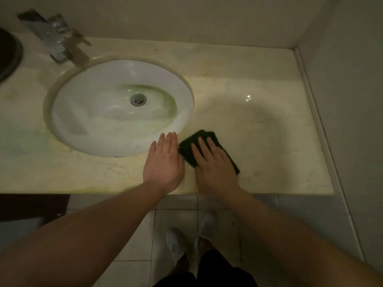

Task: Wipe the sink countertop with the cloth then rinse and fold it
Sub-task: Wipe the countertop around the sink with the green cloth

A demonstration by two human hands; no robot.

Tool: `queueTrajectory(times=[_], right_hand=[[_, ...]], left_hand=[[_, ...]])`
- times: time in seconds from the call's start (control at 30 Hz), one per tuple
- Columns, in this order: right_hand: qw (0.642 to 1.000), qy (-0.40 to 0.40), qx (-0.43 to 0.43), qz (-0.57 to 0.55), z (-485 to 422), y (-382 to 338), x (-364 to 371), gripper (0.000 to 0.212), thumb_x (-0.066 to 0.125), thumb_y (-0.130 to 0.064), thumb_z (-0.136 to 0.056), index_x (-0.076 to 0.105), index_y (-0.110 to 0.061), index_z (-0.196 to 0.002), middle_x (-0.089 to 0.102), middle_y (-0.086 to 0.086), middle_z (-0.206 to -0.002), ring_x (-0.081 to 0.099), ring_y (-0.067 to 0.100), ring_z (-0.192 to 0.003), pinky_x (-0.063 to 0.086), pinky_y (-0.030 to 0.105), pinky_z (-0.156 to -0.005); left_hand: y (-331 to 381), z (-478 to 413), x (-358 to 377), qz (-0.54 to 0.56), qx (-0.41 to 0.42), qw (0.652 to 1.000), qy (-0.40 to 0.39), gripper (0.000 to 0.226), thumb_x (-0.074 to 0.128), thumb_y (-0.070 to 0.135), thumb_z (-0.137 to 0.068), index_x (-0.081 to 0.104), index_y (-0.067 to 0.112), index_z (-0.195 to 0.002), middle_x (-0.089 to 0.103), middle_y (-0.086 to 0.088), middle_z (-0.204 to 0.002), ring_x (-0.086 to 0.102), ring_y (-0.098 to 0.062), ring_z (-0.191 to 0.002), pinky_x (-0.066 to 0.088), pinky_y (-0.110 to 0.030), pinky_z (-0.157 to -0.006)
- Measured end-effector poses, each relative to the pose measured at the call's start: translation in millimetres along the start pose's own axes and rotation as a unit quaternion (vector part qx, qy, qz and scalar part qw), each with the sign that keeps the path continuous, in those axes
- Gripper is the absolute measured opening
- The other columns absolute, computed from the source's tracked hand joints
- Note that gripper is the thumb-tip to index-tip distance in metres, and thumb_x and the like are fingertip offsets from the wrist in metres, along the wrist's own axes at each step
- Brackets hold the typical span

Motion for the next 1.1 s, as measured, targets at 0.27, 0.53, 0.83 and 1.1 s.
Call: queueTrajectory(times=[0.27, 0.53, 0.83, 1.1], right_hand=[[0.945, 0.074, 0.307, 0.083, -9, 194, -53, 0.058, 0.031, -0.023, -0.095, 0.026, 0.0, -0.148, 0.029, 0.025, -0.153, 0.027, 0.04, -0.141, 0.024, 0.048, -0.117], [0.999, 0.007, 0.012, 0.029, -11, 9, -2, 0.06, 0.037, -0.029, -0.089, 0.035, -0.016, -0.148, 0.032, 0.01, -0.156, 0.026, 0.029, -0.145, 0.024, 0.043, -0.115], [0.941, 0.042, 0.333, 0.037, 71, 124, -19, 0.066, 0.029, -0.036, -0.095, 0.017, -0.004, -0.152, 0.019, 0.021, -0.158, 0.02, 0.037, -0.145, 0.022, 0.049, -0.117], [0.981, 0.012, 0.194, 0.011, 38, 96, -16, 0.059, 0.031, -0.033, -0.096, 0.023, -0.014, -0.151, 0.023, 0.01, -0.159, 0.02, 0.028, -0.147, 0.021, 0.042, -0.117]], left_hand=[[0, 0, 3, -0.003, -0.008, 1.0, -0.006, 0.065, 0.027, 0.033, -0.097, 0.009, 0.007, -0.153, 0.018, -0.01, -0.161, 0.009, -0.026, -0.149, 0.01, -0.043, -0.121], [-4, -3, 3, 0.002, -0.001, 1.0, -0.007, 0.062, 0.027, 0.03, -0.098, 0.015, 0.004, -0.152, 0.024, -0.014, -0.158, 0.015, -0.029, -0.147, 0.016, -0.046, -0.119], [-5, 0, 4, -0.019, 0.0, 1.0, -0.017, 0.067, 0.021, 0.037, -0.096, 0.01, 0.002, -0.152, 0.012, -0.015, -0.161, 0.004, -0.03, -0.149, 0.009, -0.047, -0.12], [57, -69, -5, 0.041, 0.022, 0.999, -0.009, 0.068, 0.029, 0.037, -0.098, 0.008, 0.004, -0.153, 0.003, -0.013, -0.162, -0.001, -0.028, -0.149, 0.008, -0.046, -0.121]])
Point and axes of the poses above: each hand's wrist, its own z-axis away from the middle knuckle, its own x-axis out of the palm, y = z × x, the point moved 8 cm from there along -z, towards the middle knuckle
